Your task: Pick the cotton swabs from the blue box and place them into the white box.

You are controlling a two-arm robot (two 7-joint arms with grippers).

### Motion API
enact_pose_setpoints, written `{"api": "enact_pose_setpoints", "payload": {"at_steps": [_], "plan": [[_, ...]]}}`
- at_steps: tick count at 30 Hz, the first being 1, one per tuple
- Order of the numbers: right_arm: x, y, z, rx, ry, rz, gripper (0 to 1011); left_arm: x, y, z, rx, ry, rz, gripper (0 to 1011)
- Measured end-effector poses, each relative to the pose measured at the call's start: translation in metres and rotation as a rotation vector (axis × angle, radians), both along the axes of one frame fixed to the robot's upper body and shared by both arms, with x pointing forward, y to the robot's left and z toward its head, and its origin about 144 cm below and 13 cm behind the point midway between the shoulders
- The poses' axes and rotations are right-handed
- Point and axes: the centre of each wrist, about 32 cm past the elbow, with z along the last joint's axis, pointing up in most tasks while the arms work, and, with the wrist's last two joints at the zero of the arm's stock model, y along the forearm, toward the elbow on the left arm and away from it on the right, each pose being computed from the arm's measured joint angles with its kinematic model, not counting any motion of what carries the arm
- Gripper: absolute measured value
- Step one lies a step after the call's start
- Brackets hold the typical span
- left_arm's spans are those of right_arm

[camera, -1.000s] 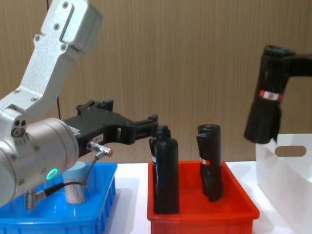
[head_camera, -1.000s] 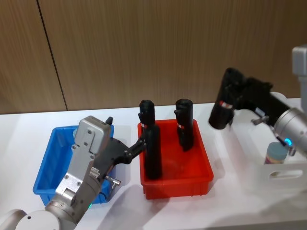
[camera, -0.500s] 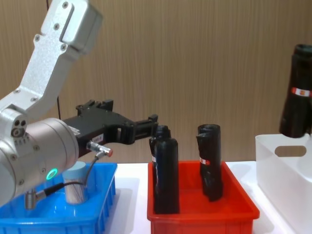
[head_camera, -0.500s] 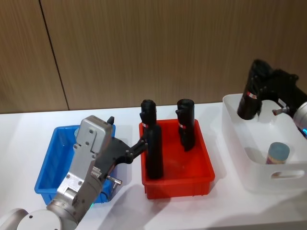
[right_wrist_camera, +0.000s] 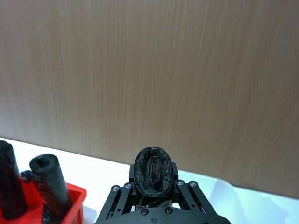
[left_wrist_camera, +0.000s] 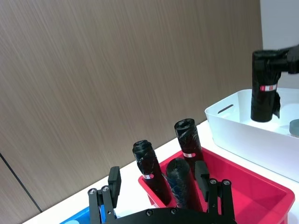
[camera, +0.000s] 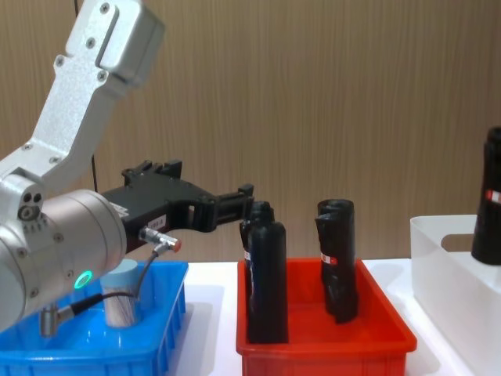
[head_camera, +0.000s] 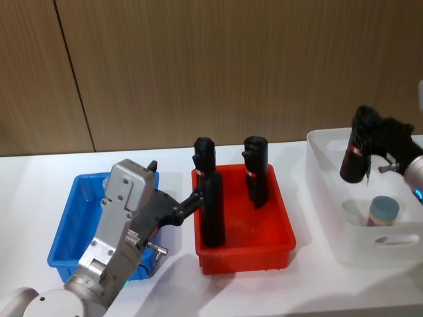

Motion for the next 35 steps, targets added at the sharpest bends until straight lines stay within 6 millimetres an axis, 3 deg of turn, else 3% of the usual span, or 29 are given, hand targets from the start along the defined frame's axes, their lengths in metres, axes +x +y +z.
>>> {"api": "enact_pose_setpoints", "payload": {"at_steps": [9, 30, 35], "plan": [[0.011, -0.004, -0.024, 0.009, 0.049, -0.029, 356, 0.0, 0.0, 0.0, 0.0, 0.0, 0.0, 1004], [0.016, -0.009, -0.035, 0.035, 0.05, -0.037, 988, 0.0, 0.0, 0.0, 0.0, 0.0, 0.0, 1004], [0.016, -0.01, -0.034, 0.041, 0.044, -0.032, 1001, 0.0, 0.0, 0.0, 0.0, 0.0, 0.0, 1004]]}}
